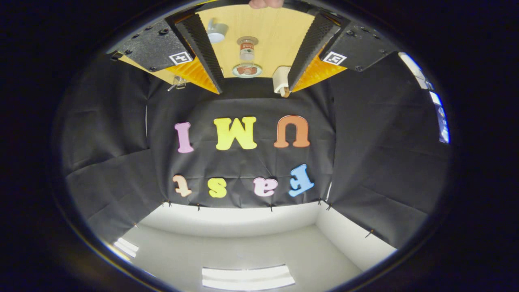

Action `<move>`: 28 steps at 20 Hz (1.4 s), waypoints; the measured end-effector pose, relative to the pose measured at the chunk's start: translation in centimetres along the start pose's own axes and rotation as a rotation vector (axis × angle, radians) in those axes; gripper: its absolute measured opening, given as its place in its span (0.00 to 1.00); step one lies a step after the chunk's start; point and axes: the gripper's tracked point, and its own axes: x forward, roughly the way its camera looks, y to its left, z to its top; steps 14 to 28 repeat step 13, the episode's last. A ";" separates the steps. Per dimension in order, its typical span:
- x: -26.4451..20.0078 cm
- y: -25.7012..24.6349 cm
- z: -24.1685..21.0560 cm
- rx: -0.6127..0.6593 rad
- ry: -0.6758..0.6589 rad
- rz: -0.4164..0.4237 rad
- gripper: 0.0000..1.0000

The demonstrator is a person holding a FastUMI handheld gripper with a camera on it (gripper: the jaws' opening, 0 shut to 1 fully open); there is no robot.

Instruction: Take the bottle from table, then pour the juice into the cup, finally place the bottle on the coaster

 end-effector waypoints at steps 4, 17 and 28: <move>0.3 0.9 -0.6 0.003 0.001 0.023 1.00; 0.4 1.0 -0.6 -0.008 0.005 0.016 1.00; 0.4 1.0 -0.6 -0.008 0.005 0.016 1.00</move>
